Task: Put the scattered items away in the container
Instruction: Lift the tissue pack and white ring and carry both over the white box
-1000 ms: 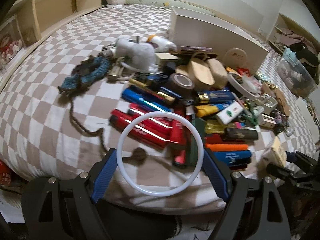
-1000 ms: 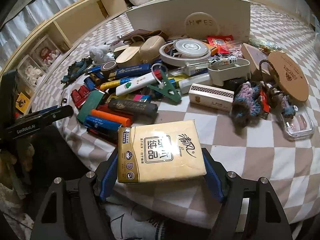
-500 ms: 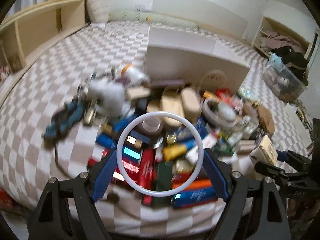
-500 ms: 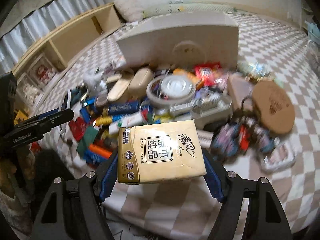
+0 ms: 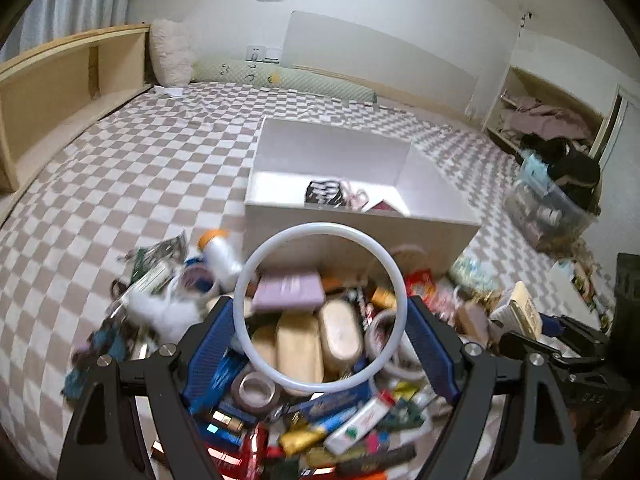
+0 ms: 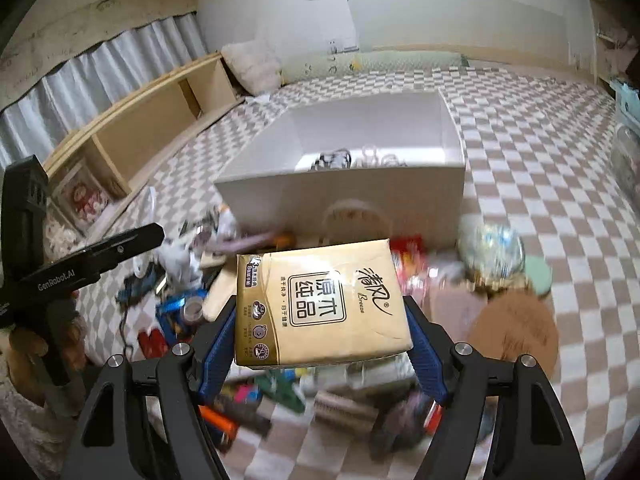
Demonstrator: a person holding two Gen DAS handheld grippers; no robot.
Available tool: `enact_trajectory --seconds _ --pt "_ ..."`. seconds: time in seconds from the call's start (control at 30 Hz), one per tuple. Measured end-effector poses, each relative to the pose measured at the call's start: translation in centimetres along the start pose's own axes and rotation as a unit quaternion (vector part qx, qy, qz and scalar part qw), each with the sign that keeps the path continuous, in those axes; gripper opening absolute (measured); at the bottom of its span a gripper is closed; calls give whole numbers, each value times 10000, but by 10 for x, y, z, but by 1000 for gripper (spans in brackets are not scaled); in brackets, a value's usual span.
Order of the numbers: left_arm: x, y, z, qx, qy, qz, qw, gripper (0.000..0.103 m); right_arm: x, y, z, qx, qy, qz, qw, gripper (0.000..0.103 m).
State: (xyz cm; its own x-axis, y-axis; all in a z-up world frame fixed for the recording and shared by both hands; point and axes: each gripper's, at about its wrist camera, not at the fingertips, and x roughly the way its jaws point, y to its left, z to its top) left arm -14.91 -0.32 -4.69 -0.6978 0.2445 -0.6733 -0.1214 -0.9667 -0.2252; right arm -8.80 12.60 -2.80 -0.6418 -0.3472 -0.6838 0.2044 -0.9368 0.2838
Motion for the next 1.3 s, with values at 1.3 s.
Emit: enact_trajectory --seconds 1.3 --pt "132 -32 103 -54 246 -226 9994 85 93 -67 130 631 136 -214 9977 76"
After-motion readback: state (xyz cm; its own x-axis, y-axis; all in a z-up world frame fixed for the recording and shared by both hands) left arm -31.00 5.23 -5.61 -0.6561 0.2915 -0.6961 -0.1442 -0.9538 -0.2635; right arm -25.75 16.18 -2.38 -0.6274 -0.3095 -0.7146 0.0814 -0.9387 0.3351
